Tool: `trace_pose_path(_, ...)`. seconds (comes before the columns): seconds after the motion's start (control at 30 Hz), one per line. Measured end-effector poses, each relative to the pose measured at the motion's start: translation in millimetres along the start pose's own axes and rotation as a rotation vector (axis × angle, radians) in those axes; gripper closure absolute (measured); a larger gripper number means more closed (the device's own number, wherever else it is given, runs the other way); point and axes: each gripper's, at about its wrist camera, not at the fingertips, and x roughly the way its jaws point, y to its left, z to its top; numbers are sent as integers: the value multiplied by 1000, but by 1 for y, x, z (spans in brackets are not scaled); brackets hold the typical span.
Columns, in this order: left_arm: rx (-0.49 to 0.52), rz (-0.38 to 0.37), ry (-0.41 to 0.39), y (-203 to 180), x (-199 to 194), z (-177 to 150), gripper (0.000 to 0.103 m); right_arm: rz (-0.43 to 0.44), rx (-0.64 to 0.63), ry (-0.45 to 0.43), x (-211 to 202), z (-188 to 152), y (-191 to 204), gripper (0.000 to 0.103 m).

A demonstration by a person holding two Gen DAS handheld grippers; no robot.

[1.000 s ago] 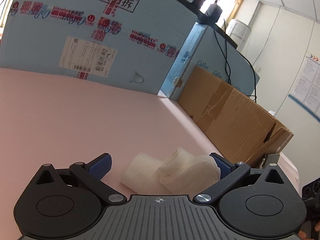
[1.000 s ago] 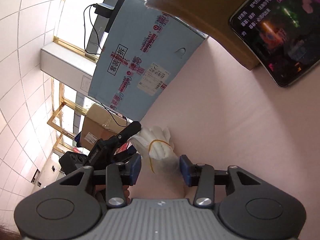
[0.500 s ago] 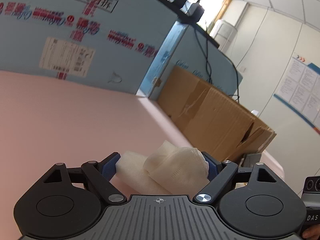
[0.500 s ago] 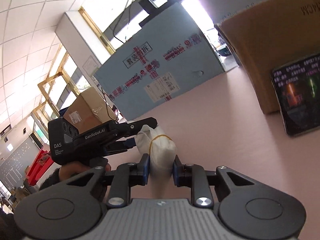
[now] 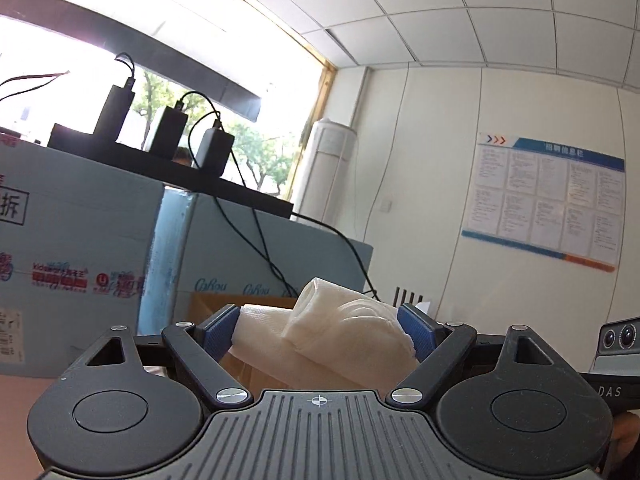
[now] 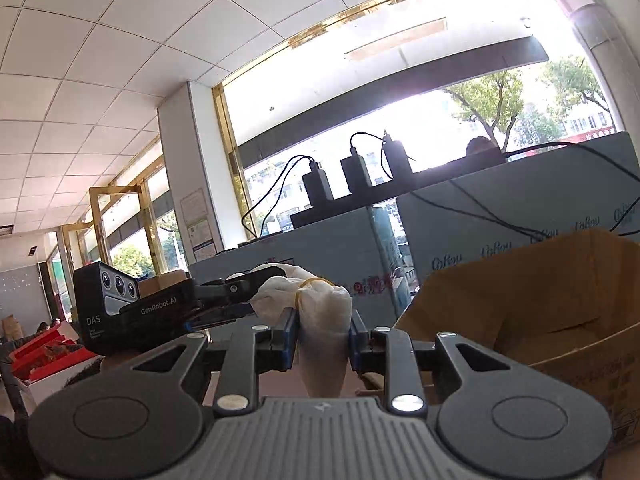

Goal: Fold shopping bag
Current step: 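Carry the bundle with the right gripper toward the open cardboard box, then lower the bundle into the cardboard box and open the right gripper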

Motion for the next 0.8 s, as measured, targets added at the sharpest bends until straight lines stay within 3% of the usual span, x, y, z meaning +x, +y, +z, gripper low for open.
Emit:
trace_pose_path(0.2, -26, -23, 70, 0, 64, 4, 16, -139, 32, 17, 19, 22, -51, 73)
trace_pose_path(0.3, -47, -21, 158, 2, 96, 3, 16, -196, 73, 55, 37, 24, -76, 71)
trace_pose_path(0.47, 24, 21, 329, -5, 134, -5, 16, -283, 124, 144, 61, 22, -105, 69)
trace_pose_path(0.57, 64, 32, 367, -8, 140, -13, 14, -362, 98, 204, 76, 18, -110, 63)
trace_pose_path(0.7, 73, 18, 360, -8, 137, -18, 6, -438, 77, 239, 87, 12, -109, 34)
trace_pose_path(0.8, 77, 3, 329, -9, 128, -19, 2, -479, 54, 244, 90, 10, -103, 24)
